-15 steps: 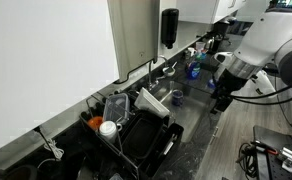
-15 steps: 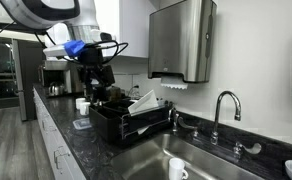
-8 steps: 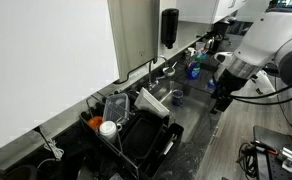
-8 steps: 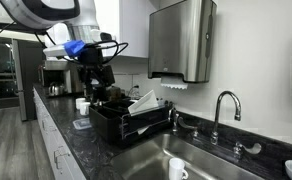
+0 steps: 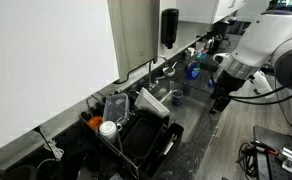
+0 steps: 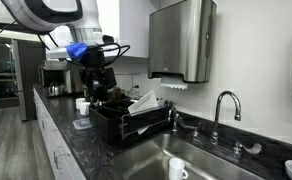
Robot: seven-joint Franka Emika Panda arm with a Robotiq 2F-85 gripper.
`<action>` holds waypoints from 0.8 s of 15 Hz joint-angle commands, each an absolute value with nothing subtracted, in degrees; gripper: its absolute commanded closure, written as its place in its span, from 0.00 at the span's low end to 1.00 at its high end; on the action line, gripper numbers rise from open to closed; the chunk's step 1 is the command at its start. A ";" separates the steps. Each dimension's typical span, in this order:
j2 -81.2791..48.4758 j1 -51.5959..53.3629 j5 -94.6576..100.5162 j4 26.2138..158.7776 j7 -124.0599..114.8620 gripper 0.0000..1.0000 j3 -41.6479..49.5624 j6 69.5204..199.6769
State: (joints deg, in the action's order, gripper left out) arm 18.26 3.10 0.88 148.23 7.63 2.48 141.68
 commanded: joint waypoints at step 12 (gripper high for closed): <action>-6.57 -1.09 -1.26 134.91 8.26 0.00 3.62 153.02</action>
